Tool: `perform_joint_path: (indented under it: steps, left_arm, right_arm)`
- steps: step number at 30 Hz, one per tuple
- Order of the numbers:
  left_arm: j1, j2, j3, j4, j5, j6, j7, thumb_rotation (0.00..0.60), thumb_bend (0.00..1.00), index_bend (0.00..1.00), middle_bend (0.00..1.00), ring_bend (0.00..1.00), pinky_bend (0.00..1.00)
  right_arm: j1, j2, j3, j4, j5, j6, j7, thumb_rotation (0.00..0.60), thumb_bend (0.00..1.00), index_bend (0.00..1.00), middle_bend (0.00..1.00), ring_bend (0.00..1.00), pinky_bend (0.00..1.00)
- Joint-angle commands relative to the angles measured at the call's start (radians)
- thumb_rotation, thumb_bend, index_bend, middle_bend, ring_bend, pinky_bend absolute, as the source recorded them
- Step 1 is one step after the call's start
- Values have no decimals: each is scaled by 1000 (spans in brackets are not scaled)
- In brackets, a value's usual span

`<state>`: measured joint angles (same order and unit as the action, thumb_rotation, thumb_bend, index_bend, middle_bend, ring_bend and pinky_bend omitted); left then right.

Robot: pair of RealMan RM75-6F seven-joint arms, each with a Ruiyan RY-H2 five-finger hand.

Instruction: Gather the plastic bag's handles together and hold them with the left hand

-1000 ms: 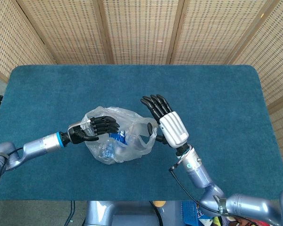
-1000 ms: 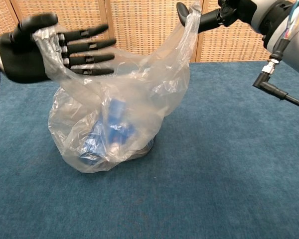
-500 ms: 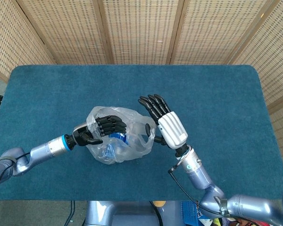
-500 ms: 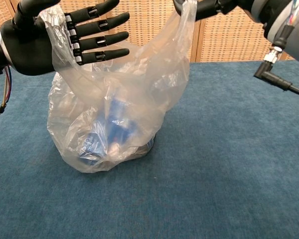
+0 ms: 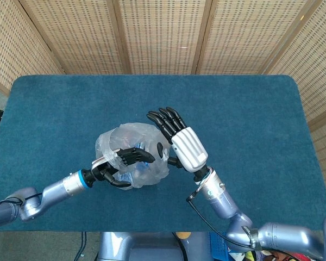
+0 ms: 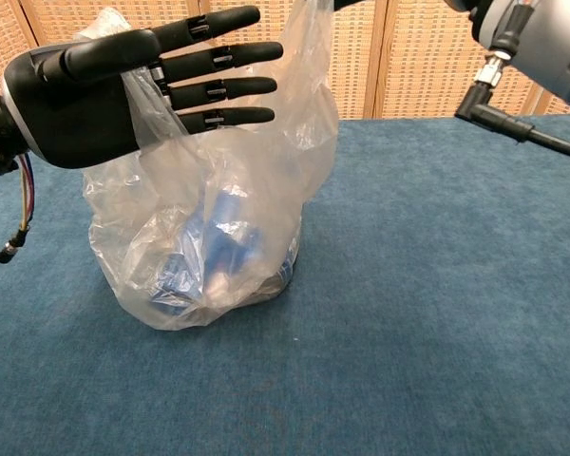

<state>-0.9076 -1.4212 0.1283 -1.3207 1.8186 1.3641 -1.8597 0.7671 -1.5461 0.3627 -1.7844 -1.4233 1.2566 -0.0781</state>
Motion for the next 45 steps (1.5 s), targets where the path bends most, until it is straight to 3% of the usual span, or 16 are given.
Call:
perform_joint_path:
  steps: [1,9,16,24,33,45]
  left_arm:
    - [31,-33,-34,-62,-55,-15,131,600,240,246,231,188,116]
    - [40,-44,-65,-92,-77,-26,283,600,240,258,253,199,108]
    - [50,-89,-92,-85,-82,-37,509,600,239,265,264,209,88]
    - [54,-87,-103,-87,-85,-46,596,600,240,256,246,211,68]
    - [87,-113,-122,-43,-75,20,686,600,240,238,204,200,54]
    - [62,-146,-132,2,-52,-15,805,600,239,234,197,202,62]
  right_arm:
    - [5,1,3,-10,7,-6,-9,600,716,28,125,0,0]
    - [7,5,3,-23,11,-7,-11,600,715,28,125,0,0]
    - [16,4,-2,-27,13,-17,-27,600,715,28,125,0,0]
    - [14,6,-1,-27,21,-12,-26,600,716,27,125,0,0]
    - [8,27,-4,-39,21,-12,-27,600,716,28,127,0,0]
    - [14,32,-7,-51,12,-17,-32,600,715,28,130,0,0]
